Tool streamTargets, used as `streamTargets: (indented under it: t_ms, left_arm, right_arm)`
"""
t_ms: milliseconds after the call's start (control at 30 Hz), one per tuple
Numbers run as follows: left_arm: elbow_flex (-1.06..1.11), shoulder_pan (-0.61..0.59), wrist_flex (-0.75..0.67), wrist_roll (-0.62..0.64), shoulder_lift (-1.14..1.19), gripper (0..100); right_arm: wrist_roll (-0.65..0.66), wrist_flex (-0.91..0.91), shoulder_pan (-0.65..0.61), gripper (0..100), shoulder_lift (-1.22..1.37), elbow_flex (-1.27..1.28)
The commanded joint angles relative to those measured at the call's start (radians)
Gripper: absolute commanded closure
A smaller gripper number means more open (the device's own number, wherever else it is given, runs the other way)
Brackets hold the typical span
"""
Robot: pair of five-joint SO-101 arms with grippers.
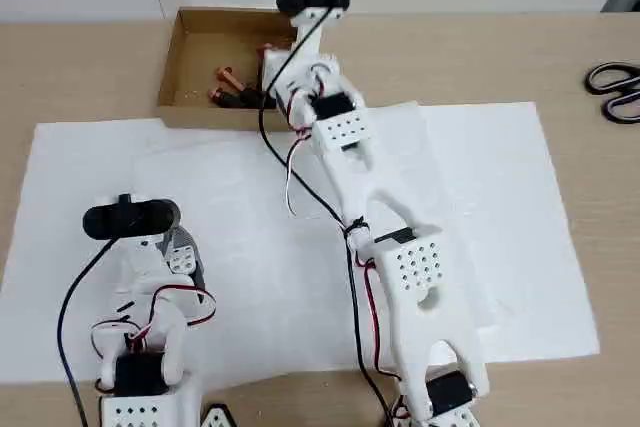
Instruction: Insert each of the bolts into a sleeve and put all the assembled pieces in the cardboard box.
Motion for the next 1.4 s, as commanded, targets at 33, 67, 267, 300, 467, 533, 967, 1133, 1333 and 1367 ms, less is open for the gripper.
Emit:
streamTargets:
  t_ms: [33, 67, 267, 300, 467, 533, 967, 1133, 1333, 1367]
  left_arm:
    - [-0.004, -0.005, -0.025, 0.006, -0.011, 99]
    - [-0.004, -0.005, -0.025, 0.006, -0.011, 99]
    - [-0.004, -0.005, -0.025, 0.006, -0.011, 99]
    - [-0.004, -0.005, -0.025, 0.006, -0.011, 99]
    - [-0.004, -0.005, -0.025, 0.006, -0.011, 99]
    - [-0.004, -0.005, -0.025, 0.006, -0.011, 99]
    - [-0.004, -0.005, -0.025, 0.006, -0.011, 99]
    - [-0.004, -0.005, -0.025, 0.006, -0.011, 99]
    - [-0.004, -0.005, -0.025, 0.006, -0.011, 99]
    - [-0.004, -0.005, -0.025, 0.006, -0.011, 99]
  right_arm:
    - [-0.002, 0.194, 0.018, 85.3, -0.031, -0.245]
    - [-0.002, 0.246, 0.016, 85.3, -0.031, -0.287]
    - [0.107, 0.602, 0.012, 85.1, -0.030, -0.526]
    - [0.153, 0.659, 0.010, 85.0, -0.028, -0.560]
    - [0.316, 0.983, -0.022, 78.9, -0.030, -0.686]
    - [0.322, 1.096, -0.045, 76.0, -0.030, -0.736]
    - [0.324, 1.175, -0.058, 74.5, -0.031, -0.818]
    - [0.327, 1.187, -0.056, 74.5, -0.035, -0.818]
    - [0.328, 1.185, -0.058, 74.6, -0.188, -0.657]
    - [0.328, 1.185, -0.056, 74.6, -0.232, -0.592]
